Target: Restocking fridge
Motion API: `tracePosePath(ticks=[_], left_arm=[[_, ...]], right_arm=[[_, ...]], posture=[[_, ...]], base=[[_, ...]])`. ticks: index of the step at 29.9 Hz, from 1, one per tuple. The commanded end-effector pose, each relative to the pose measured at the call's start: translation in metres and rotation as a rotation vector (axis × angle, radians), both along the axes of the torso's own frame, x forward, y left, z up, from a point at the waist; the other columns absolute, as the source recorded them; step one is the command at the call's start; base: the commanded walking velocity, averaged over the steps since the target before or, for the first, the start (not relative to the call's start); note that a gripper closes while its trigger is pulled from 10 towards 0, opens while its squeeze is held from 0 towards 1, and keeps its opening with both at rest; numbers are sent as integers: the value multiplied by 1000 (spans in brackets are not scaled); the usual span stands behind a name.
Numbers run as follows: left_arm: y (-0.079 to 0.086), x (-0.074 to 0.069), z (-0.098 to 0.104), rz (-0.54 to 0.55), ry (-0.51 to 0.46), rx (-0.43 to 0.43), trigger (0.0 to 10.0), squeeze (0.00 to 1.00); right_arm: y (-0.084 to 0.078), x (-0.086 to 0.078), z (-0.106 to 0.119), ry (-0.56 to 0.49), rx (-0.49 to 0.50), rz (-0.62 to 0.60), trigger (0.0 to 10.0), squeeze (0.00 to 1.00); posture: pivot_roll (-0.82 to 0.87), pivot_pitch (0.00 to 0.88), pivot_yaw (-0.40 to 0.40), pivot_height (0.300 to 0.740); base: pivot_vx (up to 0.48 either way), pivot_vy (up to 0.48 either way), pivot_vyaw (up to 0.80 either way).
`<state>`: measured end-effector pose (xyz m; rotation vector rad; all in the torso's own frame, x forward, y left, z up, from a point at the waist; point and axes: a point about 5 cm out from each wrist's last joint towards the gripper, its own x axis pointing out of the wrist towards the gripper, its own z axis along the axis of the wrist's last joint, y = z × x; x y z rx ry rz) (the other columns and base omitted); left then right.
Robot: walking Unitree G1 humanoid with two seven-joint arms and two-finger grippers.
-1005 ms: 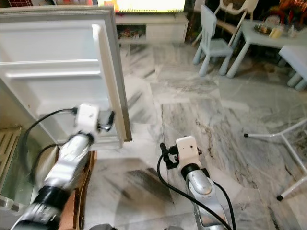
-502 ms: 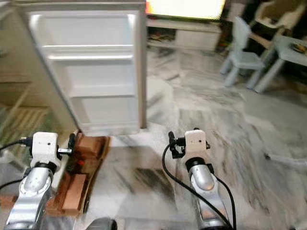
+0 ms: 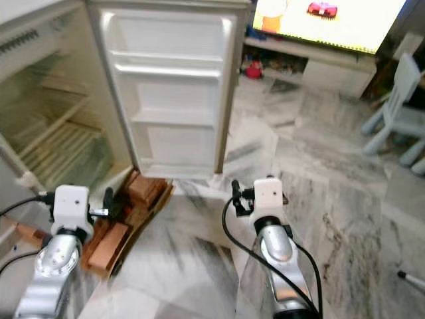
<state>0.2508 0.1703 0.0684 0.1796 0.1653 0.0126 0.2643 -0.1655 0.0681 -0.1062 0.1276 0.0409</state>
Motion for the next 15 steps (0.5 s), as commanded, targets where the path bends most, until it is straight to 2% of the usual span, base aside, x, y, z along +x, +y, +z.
tracePosePath(ticks=[1,9,11,15], left_arm=[[7,3,3,17,-5,37,10000,0],[11,10,10,44,-16,65,10000,0],[13,8,10,60,-14,60,10000,0],[16,-4,-2,87,28,70,10000,0]], right_arm=[[-1,4,6,-27,12,-14,10000,0],[-2,7,12,-48,16,0,10000,0],[-4,6,12,-50,16,-6,10000,0],[-11,1,6,-29,29,-47,10000,0]], posture=[[36,17,-37,740],[47,25,-49,740],[43,26,-51,740],[26,11,-51,740]], base=[[345,-330,0],[360,-313,0],[381,-291,0],[366,-306,0]])
